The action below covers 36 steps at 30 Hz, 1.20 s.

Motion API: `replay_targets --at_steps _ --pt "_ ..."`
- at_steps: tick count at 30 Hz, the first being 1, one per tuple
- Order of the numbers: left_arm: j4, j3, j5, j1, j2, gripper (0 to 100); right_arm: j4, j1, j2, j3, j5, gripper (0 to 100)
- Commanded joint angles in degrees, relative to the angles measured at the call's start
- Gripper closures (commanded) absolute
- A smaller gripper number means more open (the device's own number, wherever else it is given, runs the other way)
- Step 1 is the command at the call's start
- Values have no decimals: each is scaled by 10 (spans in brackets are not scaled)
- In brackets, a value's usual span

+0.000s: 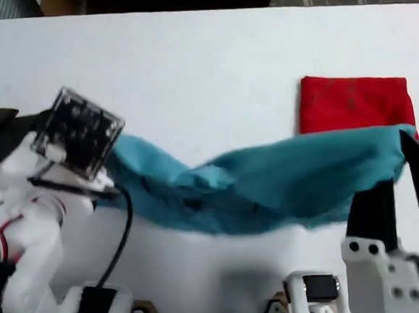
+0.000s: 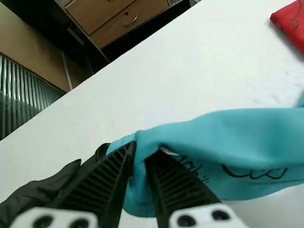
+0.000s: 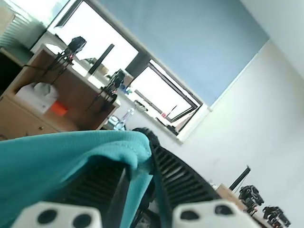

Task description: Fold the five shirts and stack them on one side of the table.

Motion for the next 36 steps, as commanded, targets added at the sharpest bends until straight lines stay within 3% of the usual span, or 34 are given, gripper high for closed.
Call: replay_targets --at_steps 1,11,19,36 --pt "-11 37 -7 -6 -57 974 -1 4 0 -31 5 979" --pt "-89 158 -23 -130 -205 974 -59 4 0 -82 48 979" --pt "-108 218 -40 -132 -267 974 -63 5 0 -106 49 979" --pt "-107 171 -39 -132 -302 975 -75 30 -2 -176 67 979"
